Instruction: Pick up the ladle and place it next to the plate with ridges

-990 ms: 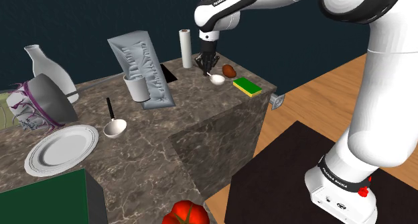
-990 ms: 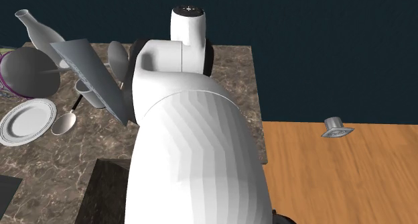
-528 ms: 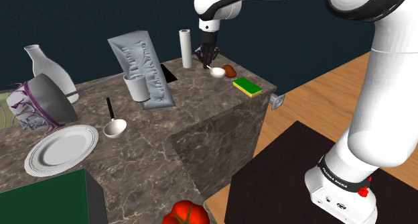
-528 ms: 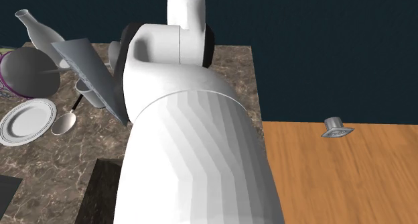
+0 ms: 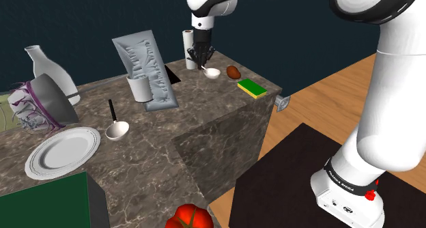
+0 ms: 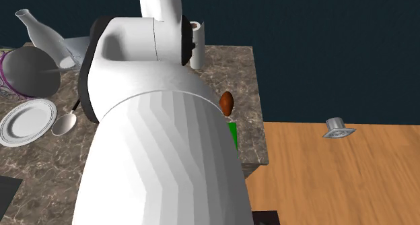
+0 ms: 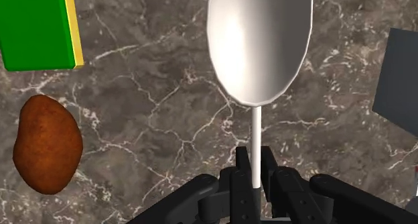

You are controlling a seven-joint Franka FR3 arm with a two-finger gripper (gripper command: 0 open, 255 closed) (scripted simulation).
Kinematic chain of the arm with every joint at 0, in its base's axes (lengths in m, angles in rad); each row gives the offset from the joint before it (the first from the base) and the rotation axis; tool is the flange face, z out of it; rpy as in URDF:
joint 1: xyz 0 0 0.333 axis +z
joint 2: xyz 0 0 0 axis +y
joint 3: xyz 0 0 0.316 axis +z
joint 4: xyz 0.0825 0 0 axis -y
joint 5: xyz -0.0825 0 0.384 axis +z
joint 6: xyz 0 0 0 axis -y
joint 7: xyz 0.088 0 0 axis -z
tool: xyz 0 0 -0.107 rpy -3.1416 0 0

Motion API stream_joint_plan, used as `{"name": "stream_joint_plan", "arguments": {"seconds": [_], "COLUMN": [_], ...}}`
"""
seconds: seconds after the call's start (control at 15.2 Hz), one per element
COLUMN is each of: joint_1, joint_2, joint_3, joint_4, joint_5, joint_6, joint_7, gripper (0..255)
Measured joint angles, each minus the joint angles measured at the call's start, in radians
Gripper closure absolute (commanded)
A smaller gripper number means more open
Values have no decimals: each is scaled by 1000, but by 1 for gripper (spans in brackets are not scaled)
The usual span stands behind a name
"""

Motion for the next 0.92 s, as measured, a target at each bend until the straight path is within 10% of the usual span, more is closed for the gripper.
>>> {"name": "stream_joint_plan", "arguments": {"seconds": [0.92], "joint_1": [205], "joint_2": [165], "joint_3": [76], "joint_4": [246], "joint_5": [-54], "joint_6": [-46], "joint_7": [298], "gripper": [255]}}
